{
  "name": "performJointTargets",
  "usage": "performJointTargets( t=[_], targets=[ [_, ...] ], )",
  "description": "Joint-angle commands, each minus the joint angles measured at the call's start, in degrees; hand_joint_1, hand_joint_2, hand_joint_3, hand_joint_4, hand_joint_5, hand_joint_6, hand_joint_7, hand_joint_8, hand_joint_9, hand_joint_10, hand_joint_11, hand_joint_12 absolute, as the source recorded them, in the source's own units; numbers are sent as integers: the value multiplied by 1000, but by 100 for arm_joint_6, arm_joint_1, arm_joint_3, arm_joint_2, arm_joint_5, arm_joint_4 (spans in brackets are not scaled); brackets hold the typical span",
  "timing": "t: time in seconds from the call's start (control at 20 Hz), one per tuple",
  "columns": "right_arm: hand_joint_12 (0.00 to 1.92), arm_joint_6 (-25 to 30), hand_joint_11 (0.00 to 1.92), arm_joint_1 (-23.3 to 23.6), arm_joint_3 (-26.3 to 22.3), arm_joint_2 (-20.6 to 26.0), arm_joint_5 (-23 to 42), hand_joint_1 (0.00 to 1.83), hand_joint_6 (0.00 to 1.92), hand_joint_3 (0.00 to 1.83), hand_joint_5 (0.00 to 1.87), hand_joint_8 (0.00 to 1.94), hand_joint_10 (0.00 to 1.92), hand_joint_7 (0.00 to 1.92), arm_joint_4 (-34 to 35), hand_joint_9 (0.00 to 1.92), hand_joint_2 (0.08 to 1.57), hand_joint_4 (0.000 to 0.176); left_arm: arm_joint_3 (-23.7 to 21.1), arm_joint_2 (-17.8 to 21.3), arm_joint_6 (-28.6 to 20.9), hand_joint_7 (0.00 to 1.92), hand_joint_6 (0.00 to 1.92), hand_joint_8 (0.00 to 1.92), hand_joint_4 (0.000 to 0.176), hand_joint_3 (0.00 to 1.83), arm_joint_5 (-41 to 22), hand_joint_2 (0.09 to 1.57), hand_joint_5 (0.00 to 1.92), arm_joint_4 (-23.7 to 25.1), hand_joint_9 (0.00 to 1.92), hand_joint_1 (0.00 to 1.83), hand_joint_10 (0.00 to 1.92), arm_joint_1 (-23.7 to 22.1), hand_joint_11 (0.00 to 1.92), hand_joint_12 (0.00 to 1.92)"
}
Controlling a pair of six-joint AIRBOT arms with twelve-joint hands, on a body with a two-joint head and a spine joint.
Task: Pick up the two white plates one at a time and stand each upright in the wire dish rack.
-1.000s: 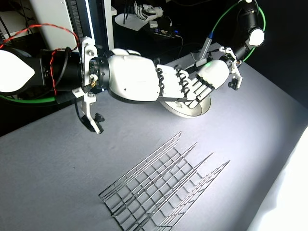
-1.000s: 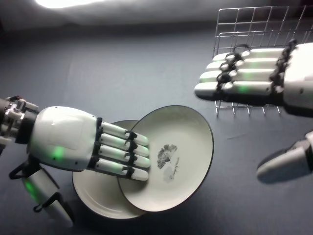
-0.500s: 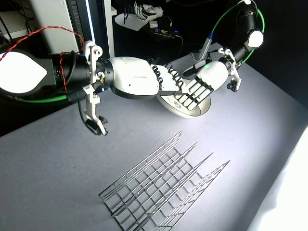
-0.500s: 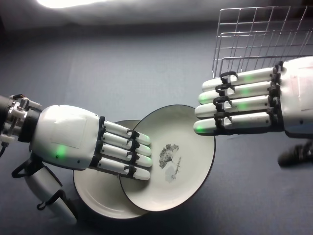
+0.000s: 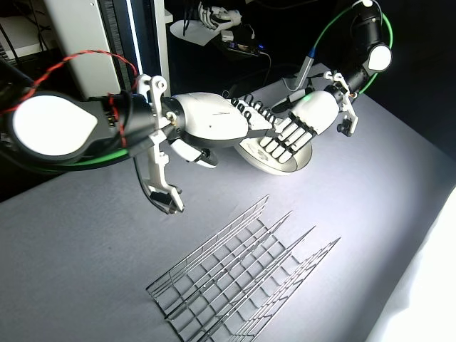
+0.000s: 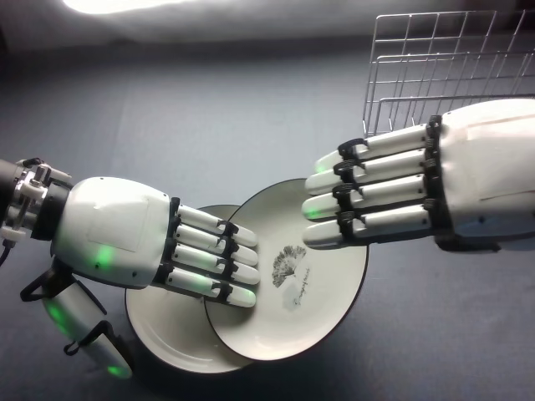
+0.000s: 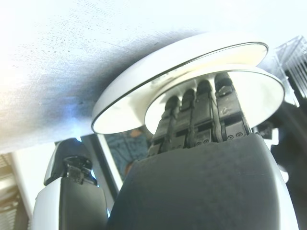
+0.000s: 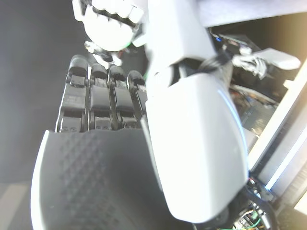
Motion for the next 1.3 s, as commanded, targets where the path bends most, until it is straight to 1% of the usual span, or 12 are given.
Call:
performJointTargets(
  t=[0.0,0.15,0.25,0.3,0.45,0.5,0.55,0.7,0.9,1.05,1.15,1.25],
  targets=[
    [197,3,0,36,-24,-14,266,1466,0,9,0,0,0,0,390,0,1118,0,25,-88,-12,0,0,0,0,9,300,1075,0,34,0,0,0,21,0,0],
    [58,7,0,-100,-24,-115,62,1474,0,5,0,0,0,0,390,0,1142,0,41,-105,-12,0,0,0,0,12,300,1083,0,34,0,0,0,19,0,0],
    [85,6,0,-220,-26,-199,38,1474,0,1,0,0,0,0,390,0,1135,0,37,-103,-14,0,0,0,0,10,302,1079,0,34,0,0,0,19,0,0],
    [137,6,0,-246,-25,-221,-5,1430,0,0,0,0,0,0,389,0,1132,0,39,-105,-14,0,0,0,0,7,303,1075,0,34,0,0,0,19,0,0],
    [49,6,0,-345,-23,-324,-113,1458,0,2,0,0,0,0,389,0,1132,0,48,-113,-14,0,0,0,0,8,303,1078,0,34,0,0,0,17,0,0],
    [117,6,0,-364,-22,-380,-182,1415,0,0,0,0,0,0,389,0,1145,0,52,-109,-18,0,0,0,0,9,303,1081,0,34,0,0,0,17,0,0],
    [129,6,0,-375,-11,-446,-255,1403,0,0,0,0,0,0,389,0,1137,0,75,-115,-18,0,0,0,0,7,301,1077,0,34,0,0,0,17,0,0],
    [101,6,0,-375,95,-677,-394,1456,0,0,0,0,0,0,389,0,1113,0,150,-131,-18,0,0,0,0,7,286,1079,0,34,0,0,0,17,0,0],
    [65,6,0,-360,313,-1048,-598,1444,0,0,0,0,0,0,388,0,1118,0,195,-147,-18,0,0,0,0,5,273,1078,0,34,0,0,0,5,0,0],
    [168,6,0,-340,429,-1265,-684,1442,0,3,0,0,0,0,388,0,1137,0,201,-150,-17,0,0,0,0,14,274,1099,0,34,0,0,0,0,0,0],
    [107,6,0,-321,501,-1397,-725,1417,0,2,0,0,0,0,389,0,1138,0,203,-154,-17,0,0,0,0,9,274,1092,0,34,0,0,0,0,0,0],
    [162,7,0,-284,547,-1497,-766,1447,0,1,0,0,0,0,389,0,1136,0,203,-152,-17,0,0,0,0,11,274,1097,0,34,0,0,0,0,0,0]
  ],
)
